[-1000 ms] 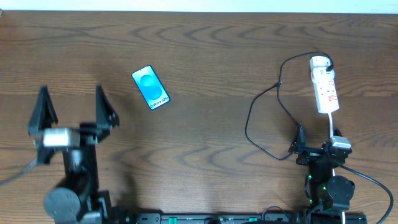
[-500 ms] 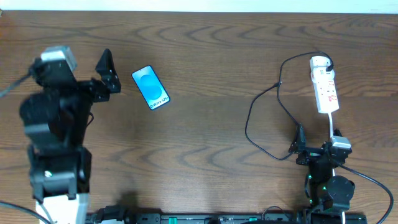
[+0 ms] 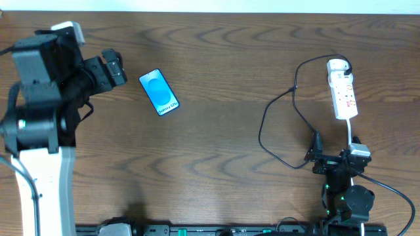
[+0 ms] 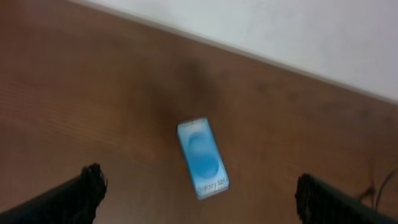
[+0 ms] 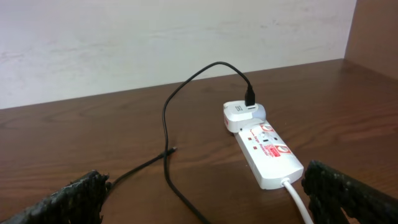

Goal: Plug charger to phone and switch on socket
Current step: 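Open the left gripper and reach forward over the blue phone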

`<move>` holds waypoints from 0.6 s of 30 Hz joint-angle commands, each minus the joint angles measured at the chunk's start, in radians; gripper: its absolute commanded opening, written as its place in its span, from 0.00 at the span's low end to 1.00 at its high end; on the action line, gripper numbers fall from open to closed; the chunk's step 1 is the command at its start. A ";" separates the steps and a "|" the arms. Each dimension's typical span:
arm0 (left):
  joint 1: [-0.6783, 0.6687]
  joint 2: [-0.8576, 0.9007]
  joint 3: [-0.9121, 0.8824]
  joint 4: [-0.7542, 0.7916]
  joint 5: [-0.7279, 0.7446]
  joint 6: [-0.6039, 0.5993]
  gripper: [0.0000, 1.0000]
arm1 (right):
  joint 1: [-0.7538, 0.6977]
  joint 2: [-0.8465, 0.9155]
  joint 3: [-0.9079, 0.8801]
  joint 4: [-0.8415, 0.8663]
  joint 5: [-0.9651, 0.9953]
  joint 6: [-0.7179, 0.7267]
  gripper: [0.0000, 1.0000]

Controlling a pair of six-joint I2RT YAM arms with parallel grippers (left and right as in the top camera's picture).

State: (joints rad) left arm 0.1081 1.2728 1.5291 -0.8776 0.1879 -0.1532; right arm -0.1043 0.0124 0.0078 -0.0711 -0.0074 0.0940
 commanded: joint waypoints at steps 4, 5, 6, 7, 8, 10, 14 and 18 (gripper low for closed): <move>0.004 0.080 0.035 -0.117 0.113 -0.002 1.00 | 0.009 -0.006 -0.003 -0.003 -0.002 -0.013 0.99; 0.004 0.085 0.035 -0.134 0.116 -0.002 1.00 | 0.009 -0.006 -0.003 -0.004 -0.002 -0.013 0.99; 0.004 0.090 0.035 -0.159 0.115 -0.002 1.00 | 0.009 -0.006 -0.003 -0.004 -0.002 -0.013 0.99; 0.004 0.093 0.035 -0.182 0.115 -0.002 1.00 | 0.009 -0.006 -0.003 -0.004 -0.002 -0.013 0.99; 0.004 0.096 0.034 -0.202 0.115 -0.002 1.00 | 0.009 -0.006 -0.003 -0.004 -0.002 -0.013 0.99; 0.004 0.100 0.034 -0.237 0.115 -0.002 1.00 | 0.009 -0.006 -0.003 -0.004 -0.002 -0.013 0.99; 0.004 0.101 0.034 -0.248 0.115 -0.002 1.00 | 0.009 -0.006 -0.003 -0.003 -0.002 -0.013 0.99; 0.002 0.101 0.035 -0.237 0.115 -0.024 1.00 | 0.009 -0.006 -0.003 -0.004 -0.002 -0.013 0.99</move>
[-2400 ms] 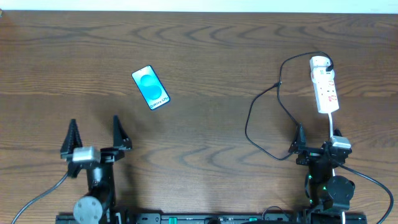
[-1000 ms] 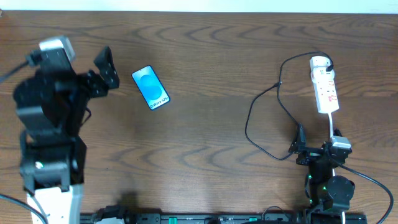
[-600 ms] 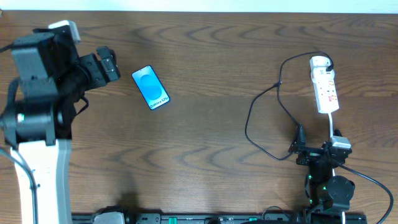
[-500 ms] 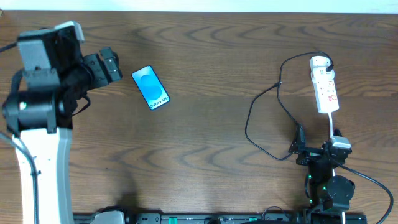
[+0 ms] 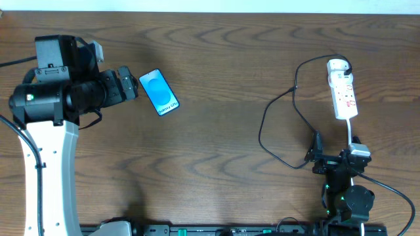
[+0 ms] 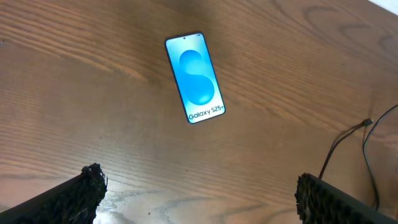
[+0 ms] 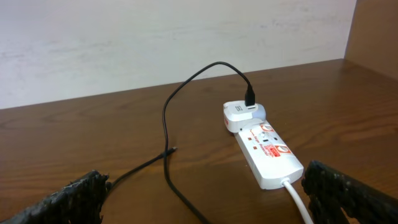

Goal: Plug charger to phone and switch on socket
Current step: 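Open the left gripper and reach forward over the blue phone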

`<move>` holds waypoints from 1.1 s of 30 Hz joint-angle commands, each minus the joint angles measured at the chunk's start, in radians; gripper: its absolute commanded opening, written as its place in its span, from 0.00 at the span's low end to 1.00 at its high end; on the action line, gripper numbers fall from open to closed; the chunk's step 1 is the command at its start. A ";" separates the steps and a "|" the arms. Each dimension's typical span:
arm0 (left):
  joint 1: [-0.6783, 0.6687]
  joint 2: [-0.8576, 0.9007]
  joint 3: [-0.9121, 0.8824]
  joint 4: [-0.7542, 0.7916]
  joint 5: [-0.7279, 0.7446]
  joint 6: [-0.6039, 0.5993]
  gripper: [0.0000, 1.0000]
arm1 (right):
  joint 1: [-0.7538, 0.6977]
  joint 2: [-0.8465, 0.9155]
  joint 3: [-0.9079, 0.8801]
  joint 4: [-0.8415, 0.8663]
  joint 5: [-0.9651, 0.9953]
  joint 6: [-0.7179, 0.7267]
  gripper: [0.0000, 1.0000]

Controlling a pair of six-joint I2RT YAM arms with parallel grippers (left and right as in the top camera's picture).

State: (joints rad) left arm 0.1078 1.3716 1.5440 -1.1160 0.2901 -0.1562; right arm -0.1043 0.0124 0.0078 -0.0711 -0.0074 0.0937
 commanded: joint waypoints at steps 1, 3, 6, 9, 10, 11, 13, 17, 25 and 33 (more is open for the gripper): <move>0.002 0.002 0.020 0.001 0.013 -0.040 1.00 | 0.009 -0.006 -0.003 -0.004 -0.002 -0.013 0.99; 0.002 0.002 0.022 0.002 0.008 -0.068 1.00 | 0.009 -0.006 -0.003 -0.004 -0.002 -0.013 0.99; -0.005 0.002 0.045 0.002 -0.081 -0.146 1.00 | 0.009 -0.006 -0.003 -0.004 -0.002 -0.013 0.99; -0.028 0.007 0.093 0.002 -0.196 -0.237 1.00 | 0.009 -0.006 -0.003 -0.004 -0.002 -0.013 0.99; -0.037 0.012 0.114 0.002 -0.214 -0.256 1.00 | 0.009 -0.006 -0.003 -0.004 -0.002 -0.013 0.99; -0.047 0.019 0.134 -0.002 -0.225 -0.266 1.00 | 0.009 -0.006 -0.003 -0.004 -0.002 -0.013 0.99; -0.075 0.049 0.193 -0.014 -0.253 -0.286 1.00 | 0.009 -0.006 -0.003 -0.004 -0.002 -0.013 0.99; -0.143 0.166 0.350 -0.080 -0.335 -0.317 1.00 | 0.009 -0.006 -0.003 -0.003 -0.002 -0.013 0.99; -0.206 0.421 0.607 -0.211 -0.426 -0.355 1.00 | 0.009 -0.006 -0.003 -0.004 -0.002 -0.013 0.99; -0.204 0.589 0.617 -0.185 -0.362 -0.356 0.98 | 0.009 -0.006 -0.003 -0.004 -0.002 -0.013 0.99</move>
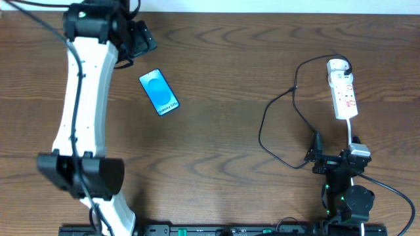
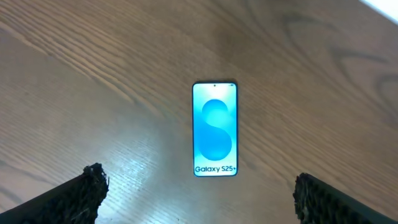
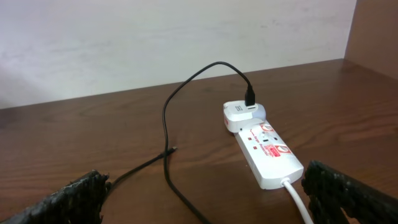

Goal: Plug charger to phone and switch on socket
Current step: 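Open the left gripper and reach forward over the blue phone, then lower the left gripper and grasp the blue phone's bottom edge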

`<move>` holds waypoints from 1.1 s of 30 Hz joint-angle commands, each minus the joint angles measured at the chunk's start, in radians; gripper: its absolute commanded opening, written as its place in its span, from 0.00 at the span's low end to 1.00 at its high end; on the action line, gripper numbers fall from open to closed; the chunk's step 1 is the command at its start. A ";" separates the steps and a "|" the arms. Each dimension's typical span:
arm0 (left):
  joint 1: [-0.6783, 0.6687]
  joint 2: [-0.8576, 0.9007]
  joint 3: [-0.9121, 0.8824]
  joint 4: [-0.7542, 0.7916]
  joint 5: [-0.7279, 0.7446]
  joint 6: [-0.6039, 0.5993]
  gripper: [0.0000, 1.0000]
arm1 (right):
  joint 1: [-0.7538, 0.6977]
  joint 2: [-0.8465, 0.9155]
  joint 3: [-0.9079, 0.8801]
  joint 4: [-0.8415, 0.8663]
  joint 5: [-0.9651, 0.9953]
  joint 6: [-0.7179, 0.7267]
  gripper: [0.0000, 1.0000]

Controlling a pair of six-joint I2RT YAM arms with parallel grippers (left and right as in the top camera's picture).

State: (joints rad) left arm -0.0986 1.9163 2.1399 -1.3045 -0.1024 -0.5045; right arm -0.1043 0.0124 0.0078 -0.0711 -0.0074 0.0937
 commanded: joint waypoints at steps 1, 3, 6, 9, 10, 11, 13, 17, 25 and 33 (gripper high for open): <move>0.002 0.071 0.021 0.007 0.061 0.005 0.98 | 0.009 -0.006 -0.003 -0.004 -0.002 -0.013 0.99; 0.002 0.108 0.021 0.007 0.100 0.018 0.98 | 0.009 -0.006 -0.003 -0.004 -0.002 -0.013 0.99; 0.008 0.185 0.021 0.006 0.167 0.036 0.98 | 0.009 -0.006 -0.003 -0.004 -0.002 -0.013 0.99; 0.017 0.255 0.021 -0.001 0.174 0.035 0.98 | 0.009 -0.006 -0.003 -0.004 -0.002 -0.013 0.99; 0.018 0.273 0.020 0.000 0.174 0.035 0.98 | 0.009 -0.006 -0.003 -0.004 -0.002 -0.013 0.99; 0.018 0.289 0.020 0.000 0.174 0.035 0.98 | 0.009 -0.006 -0.003 -0.004 -0.002 -0.013 0.99; 0.017 0.316 0.020 0.000 0.174 0.036 0.98 | 0.009 -0.006 -0.003 -0.004 -0.002 -0.013 0.99; 0.017 0.369 0.016 0.005 0.173 0.036 0.98 | 0.009 -0.006 -0.003 -0.004 -0.002 -0.013 0.99; 0.017 0.438 0.003 0.035 0.173 0.065 0.98 | 0.009 -0.006 -0.003 -0.004 -0.002 -0.013 0.99; 0.021 0.463 0.003 0.073 0.174 0.066 0.98 | 0.009 -0.006 -0.003 -0.004 -0.002 -0.013 0.99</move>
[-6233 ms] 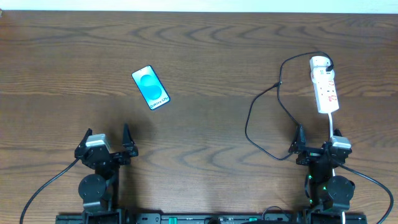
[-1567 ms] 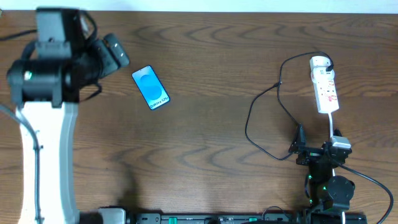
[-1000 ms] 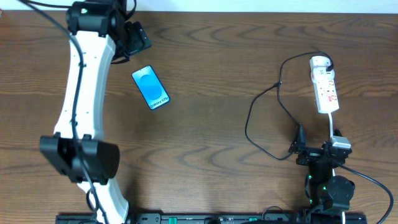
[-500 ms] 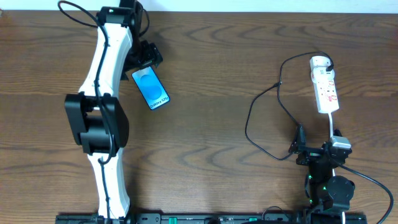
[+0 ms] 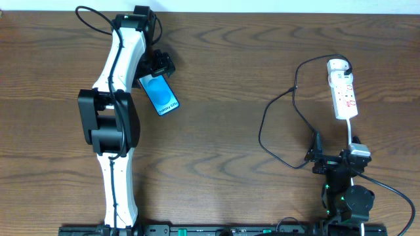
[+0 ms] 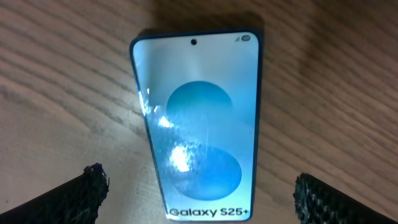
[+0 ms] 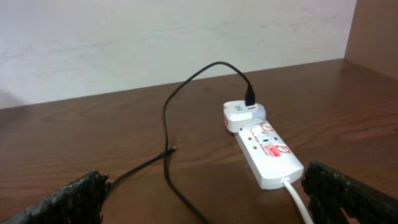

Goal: Plug charger to phone and switch on socket
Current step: 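Lower the left gripper and grasp the blue phone's bottom edge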

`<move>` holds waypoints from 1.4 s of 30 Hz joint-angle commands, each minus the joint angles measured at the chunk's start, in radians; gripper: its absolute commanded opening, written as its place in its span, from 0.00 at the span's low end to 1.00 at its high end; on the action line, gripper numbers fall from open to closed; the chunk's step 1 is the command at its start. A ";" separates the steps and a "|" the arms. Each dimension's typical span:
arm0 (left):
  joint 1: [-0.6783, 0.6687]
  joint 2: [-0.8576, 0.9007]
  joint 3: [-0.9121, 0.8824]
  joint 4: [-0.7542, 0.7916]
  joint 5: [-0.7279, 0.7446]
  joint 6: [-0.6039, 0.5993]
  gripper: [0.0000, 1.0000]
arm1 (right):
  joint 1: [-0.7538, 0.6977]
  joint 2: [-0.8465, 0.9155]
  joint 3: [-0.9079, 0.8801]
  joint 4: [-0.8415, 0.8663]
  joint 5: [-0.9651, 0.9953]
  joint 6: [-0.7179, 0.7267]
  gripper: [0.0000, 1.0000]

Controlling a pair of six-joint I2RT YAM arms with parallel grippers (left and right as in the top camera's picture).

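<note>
A blue-screened phone (image 5: 159, 94) marked Galaxy S25+ lies flat on the wooden table at the left. My left gripper (image 5: 160, 65) hangs low over its far end, open. In the left wrist view the phone (image 6: 199, 118) fills the space between the fingers (image 6: 92, 186), untouched. At the right lies a white power strip (image 5: 342, 88) with a white charger adapter (image 7: 244, 115) plugged in. Its black cable (image 5: 275, 118) loops across the table, and the free plug end (image 7: 173, 149) rests on the wood. My right gripper (image 7: 205, 190) is open and short of the cable.
The table's far edge meets a pale wall (image 7: 155, 43) just behind the strip. The strip's white mains lead (image 7: 295, 196) runs back toward my right arm (image 5: 341, 177). The left arm (image 5: 115, 111) stretches across the table's left side.
My left gripper has moved from the far edge beyond the phone to close above it, and the phone now looks much larger in the left wrist view. The right arm, cable and strip have not moved.
My left gripper was open at the table's left, beside the phone. Then it was closer to the phone, looking down on it. Then it was near the far edge behind the phone, and now it is low over it. The phone and right side stayed still.
</note>
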State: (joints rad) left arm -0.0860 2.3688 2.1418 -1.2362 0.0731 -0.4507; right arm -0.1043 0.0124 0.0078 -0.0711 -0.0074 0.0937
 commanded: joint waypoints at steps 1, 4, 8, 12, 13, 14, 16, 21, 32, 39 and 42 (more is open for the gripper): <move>0.009 0.011 0.001 0.011 -0.001 0.012 0.98 | 0.009 -0.006 -0.003 -0.004 -0.002 -0.013 0.99; 0.019 0.011 0.001 0.031 0.007 0.012 0.98 | 0.009 -0.006 -0.003 -0.004 -0.002 -0.013 0.99; 0.037 0.011 -0.017 0.068 0.117 0.042 0.98 | 0.009 -0.006 -0.003 -0.004 -0.002 -0.013 0.99; 0.055 0.011 -0.053 0.087 0.143 0.058 0.98 | 0.009 -0.006 -0.003 -0.004 -0.002 -0.013 0.99; 0.058 0.011 -0.063 0.087 0.140 0.058 0.98 | 0.009 -0.006 -0.003 -0.004 -0.002 -0.013 0.99; 0.061 0.011 -0.074 0.087 0.135 0.058 0.98 | 0.009 -0.006 -0.003 -0.004 -0.002 -0.013 0.99; 0.063 0.011 -0.093 0.087 0.118 0.057 0.98 | 0.009 -0.006 -0.003 -0.004 -0.002 -0.013 0.99; 0.063 0.011 -0.145 0.097 0.091 0.057 0.98 | 0.009 -0.006 -0.003 -0.003 -0.002 -0.013 0.99; 0.046 0.011 -0.162 0.116 0.091 0.023 0.98 | 0.009 -0.006 -0.003 -0.004 -0.002 -0.013 0.99; 0.032 0.016 -0.166 0.145 0.082 0.000 0.98 | 0.009 -0.006 -0.003 -0.004 -0.002 -0.013 0.99; 0.032 0.016 -0.187 0.153 0.038 -0.047 0.98 | 0.009 -0.006 -0.003 -0.004 -0.002 -0.013 0.99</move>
State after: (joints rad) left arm -0.0586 2.3692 1.9781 -1.0866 0.1673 -0.4438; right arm -0.1043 0.0124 0.0078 -0.0711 -0.0074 0.0937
